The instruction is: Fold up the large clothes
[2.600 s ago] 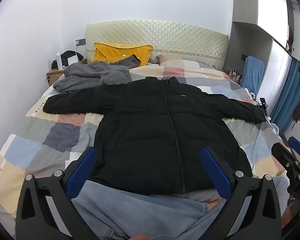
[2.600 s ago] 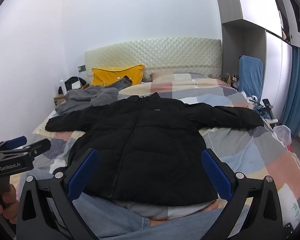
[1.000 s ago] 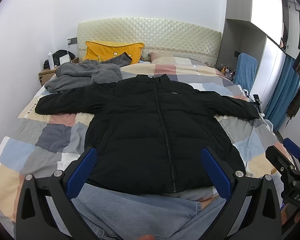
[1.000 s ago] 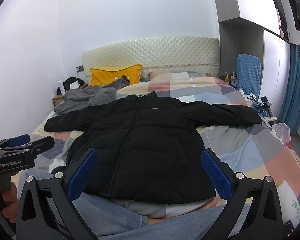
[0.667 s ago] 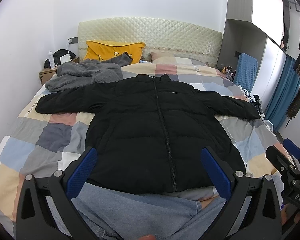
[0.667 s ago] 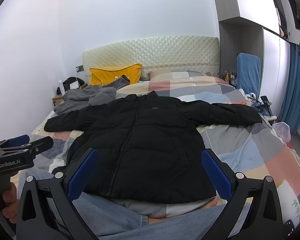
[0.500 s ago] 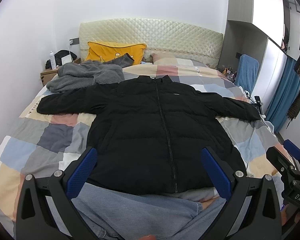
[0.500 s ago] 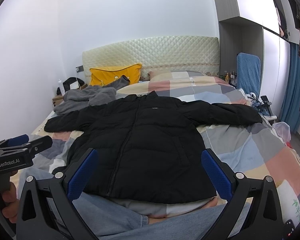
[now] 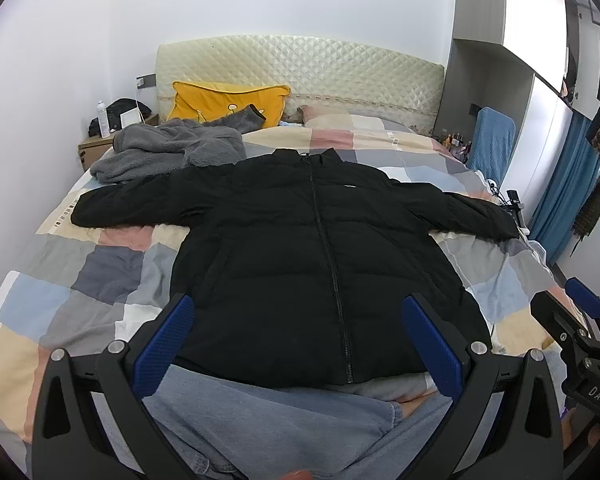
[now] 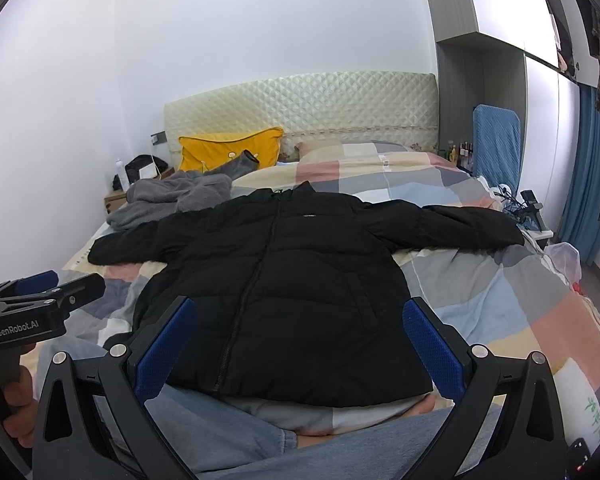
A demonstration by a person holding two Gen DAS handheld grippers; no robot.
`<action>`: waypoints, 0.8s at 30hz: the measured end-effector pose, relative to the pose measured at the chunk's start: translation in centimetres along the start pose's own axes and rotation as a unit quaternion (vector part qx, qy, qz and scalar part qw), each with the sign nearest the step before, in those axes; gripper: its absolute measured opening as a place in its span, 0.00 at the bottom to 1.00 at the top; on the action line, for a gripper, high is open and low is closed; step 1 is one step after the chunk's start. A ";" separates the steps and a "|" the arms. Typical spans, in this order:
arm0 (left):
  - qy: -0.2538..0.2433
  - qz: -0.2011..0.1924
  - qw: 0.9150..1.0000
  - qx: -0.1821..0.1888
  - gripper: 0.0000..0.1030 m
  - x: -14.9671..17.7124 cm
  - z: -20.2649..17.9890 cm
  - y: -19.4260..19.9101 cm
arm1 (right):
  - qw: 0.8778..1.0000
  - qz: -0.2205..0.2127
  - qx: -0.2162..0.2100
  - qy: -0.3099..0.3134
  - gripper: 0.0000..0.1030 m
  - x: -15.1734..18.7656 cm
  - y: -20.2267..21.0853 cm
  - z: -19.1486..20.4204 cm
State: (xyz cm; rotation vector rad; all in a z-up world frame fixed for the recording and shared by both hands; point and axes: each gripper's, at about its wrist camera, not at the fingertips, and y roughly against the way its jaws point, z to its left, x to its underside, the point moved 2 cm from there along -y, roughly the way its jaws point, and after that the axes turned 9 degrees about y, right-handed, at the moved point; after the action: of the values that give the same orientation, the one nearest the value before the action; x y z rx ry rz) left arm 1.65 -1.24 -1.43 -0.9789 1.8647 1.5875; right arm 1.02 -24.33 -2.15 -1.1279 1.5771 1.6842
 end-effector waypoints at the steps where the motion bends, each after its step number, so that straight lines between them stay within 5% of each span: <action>1: 0.000 0.000 1.000 -0.001 1.00 -0.1 0.0 -0.1 | 1.000 0.001 0.000 0.000 1.00 0.0 0.0 0.0; 24: 0.003 0.002 1.000 -0.001 1.00 0.0 0.4 -0.2 | 1.000 -0.004 -0.001 0.004 1.00 -0.4 -0.4 -0.3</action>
State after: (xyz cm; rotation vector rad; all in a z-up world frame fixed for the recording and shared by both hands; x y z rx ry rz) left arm 1.79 -0.87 -1.58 -0.9832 1.8703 1.5905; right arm 1.64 -24.52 -1.95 -1.1420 1.5751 1.6784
